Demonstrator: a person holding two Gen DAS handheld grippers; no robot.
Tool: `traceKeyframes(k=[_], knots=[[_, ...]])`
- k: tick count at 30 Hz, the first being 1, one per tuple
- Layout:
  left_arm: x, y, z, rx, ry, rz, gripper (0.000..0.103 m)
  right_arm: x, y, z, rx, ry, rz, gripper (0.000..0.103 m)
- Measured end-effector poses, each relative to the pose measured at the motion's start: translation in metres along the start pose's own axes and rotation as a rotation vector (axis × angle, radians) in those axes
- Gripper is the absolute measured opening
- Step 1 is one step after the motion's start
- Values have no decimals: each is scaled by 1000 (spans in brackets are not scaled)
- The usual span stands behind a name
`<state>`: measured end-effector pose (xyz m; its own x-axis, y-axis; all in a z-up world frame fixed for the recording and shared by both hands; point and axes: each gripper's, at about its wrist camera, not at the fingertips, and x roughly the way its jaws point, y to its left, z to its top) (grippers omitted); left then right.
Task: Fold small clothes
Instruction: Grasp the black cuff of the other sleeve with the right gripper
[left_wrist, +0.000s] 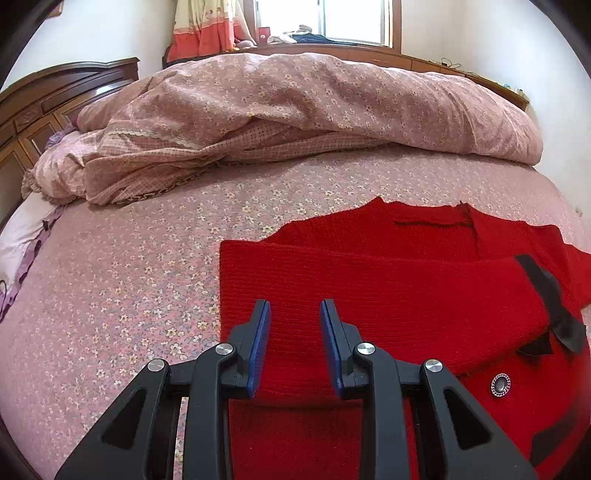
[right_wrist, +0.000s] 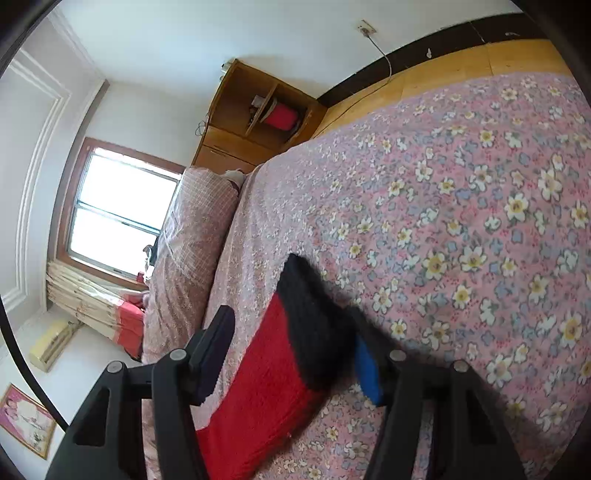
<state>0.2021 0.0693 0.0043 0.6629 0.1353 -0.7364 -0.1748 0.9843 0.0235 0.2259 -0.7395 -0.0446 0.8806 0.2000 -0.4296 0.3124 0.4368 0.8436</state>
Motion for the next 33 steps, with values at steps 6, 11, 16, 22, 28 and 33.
traceKeyframes(k=[6,11,16,22,28,33], knots=[[1,6,2,-31,5,2,22,8,32,-12,-172,34,-195,11],[-6,9,7,-81,-8,-24,22,6,123,-34,-400,-7,-101,11],[-7,5,9,-59,-18,-8,22,18,227,-103,-598,29,41,11],[-13,3,15,-55,-25,-28,22,29,331,-225,-781,98,179,11],[-18,4,27,0,-46,-69,22,49,410,-360,-891,113,286,11],[-11,19,26,7,-3,-111,24,74,433,-460,-901,130,293,11]])
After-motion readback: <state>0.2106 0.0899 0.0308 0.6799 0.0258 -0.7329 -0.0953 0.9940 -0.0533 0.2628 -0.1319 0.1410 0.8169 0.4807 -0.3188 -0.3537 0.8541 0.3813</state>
